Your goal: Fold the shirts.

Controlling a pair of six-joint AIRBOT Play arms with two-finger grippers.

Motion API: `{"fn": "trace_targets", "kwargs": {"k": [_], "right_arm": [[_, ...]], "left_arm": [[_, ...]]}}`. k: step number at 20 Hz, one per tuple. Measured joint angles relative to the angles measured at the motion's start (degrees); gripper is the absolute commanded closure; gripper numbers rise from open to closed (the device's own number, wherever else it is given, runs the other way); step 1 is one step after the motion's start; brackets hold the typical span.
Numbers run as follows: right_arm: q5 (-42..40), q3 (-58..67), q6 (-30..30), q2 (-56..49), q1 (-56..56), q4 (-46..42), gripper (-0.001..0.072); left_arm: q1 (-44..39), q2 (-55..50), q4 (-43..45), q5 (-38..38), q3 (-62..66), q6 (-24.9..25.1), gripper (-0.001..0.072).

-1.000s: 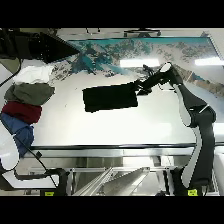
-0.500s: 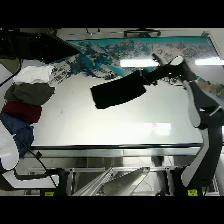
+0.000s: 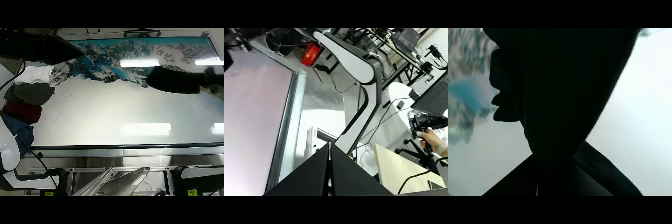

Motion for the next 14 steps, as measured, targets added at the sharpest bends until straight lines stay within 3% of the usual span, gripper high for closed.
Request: {"fn": "trace_targets", "kwargs": {"k": [5,9,10,11,12,14], "right_arm": [[-13.6,-26.8,-1.2,15.6,-19.5,-0.2,0.0693],[-19.4,-38.5,-2.7,22.4,-29.1,-0.4,0.0679],[-20.1,-39.9,-3.5,23.1,-30.4,-0.4,0.0548],[-20.5,-40.8,-4.3,23.6,-31.2,-0.5,0.0371],[-20.8,-41.5,-5.3,24.0,-31.8,-0.7,0.032],[-20.0,-42.3,-6.8,24.4,-32.6,-1.0,0.032]], "left_arm": [[-3.2,-0.2,0.0,0.0,0.0,0.0,0.0686],[-5.0,-1.1,0.0,0.0,0.0,0.1,0.0686],[-5.3,-1.5,0.1,0.0,0.0,0.1,0.0686],[-5.5,-2.0,0.0,0.0,0.0,0.1,0.0686],[-5.6,-2.4,0.0,0.0,0.0,0.1,0.0686],[-5.7,-3.3,0.0,0.0,0.0,-0.1,0.0687]]}}
